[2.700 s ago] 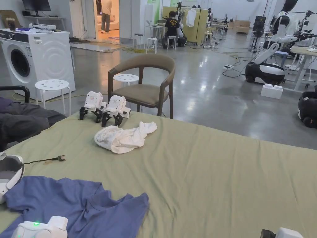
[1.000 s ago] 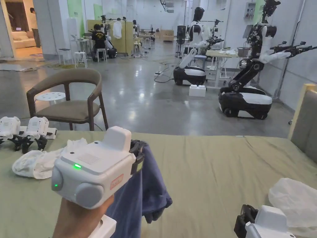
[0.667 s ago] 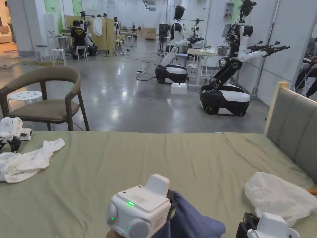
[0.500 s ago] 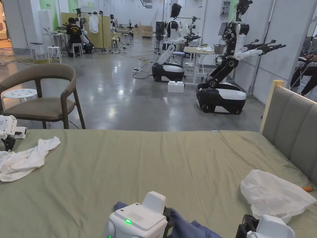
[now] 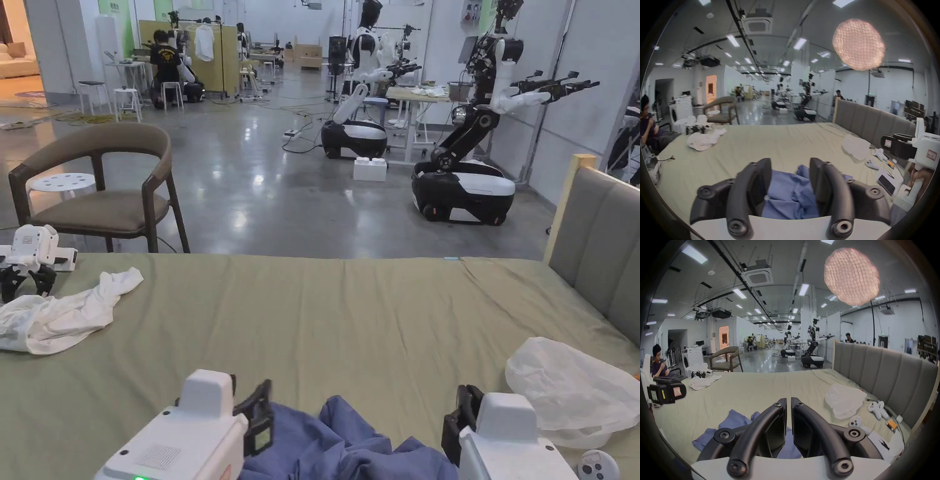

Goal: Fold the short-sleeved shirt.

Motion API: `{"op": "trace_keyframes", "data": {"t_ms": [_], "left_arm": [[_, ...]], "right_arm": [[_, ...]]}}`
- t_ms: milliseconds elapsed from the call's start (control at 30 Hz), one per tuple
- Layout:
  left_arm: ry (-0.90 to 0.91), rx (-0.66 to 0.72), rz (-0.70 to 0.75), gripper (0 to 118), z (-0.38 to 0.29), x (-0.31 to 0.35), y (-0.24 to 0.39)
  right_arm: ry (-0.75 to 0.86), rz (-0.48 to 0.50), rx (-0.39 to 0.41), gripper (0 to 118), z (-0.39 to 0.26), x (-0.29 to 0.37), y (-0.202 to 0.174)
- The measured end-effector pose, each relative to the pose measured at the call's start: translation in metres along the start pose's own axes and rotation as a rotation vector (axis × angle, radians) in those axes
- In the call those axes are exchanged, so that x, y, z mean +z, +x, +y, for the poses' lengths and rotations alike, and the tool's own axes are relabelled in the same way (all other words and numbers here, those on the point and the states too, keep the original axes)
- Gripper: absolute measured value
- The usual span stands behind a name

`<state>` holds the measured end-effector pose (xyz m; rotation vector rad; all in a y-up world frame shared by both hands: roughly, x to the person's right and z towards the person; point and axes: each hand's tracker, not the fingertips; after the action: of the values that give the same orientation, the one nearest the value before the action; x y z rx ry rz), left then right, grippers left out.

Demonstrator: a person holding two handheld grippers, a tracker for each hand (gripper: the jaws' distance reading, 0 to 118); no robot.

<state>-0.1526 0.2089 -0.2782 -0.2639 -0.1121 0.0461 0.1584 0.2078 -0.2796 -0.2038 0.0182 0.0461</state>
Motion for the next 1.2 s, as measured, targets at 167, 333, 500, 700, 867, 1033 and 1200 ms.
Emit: {"op": "trace_keyframes", "data": {"t_ms": [167,333,500,700,867,1033,1200], "left_arm": [[0.057,-0.044,0.139,1,-0.004,0.026,-0.024],[-0.063,-0.004,0.221,0,-0.022,0.028,-0.053],[-0.330,0.109,0.176,0,-0.067,-0.009,-0.089],[-0.622,0.184,0.129,28,-0.118,-0.057,-0.101],[-0.754,0.181,0.153,53,-0.148,-0.085,-0.096],[-0.781,0.048,0.204,47,-0.154,-0.097,-0.077],[-0.782,-0.054,0.138,3,-0.159,-0.101,-0.057]], "right_arm": [[0.051,0.026,0.019,4,0.011,-0.002,-0.023],[0.055,0.063,0.017,4,0.017,-0.006,-0.035],[0.027,0.061,0.035,4,0.009,-0.012,-0.036],[-0.030,0.046,0.023,4,-0.008,-0.019,-0.024],[-0.074,0.021,0.018,4,-0.021,-0.022,-0.008],[-0.123,-0.016,0.021,4,-0.037,-0.027,0.014],[-0.231,-0.040,-0.009,4,-0.055,-0.055,0.043]]}}
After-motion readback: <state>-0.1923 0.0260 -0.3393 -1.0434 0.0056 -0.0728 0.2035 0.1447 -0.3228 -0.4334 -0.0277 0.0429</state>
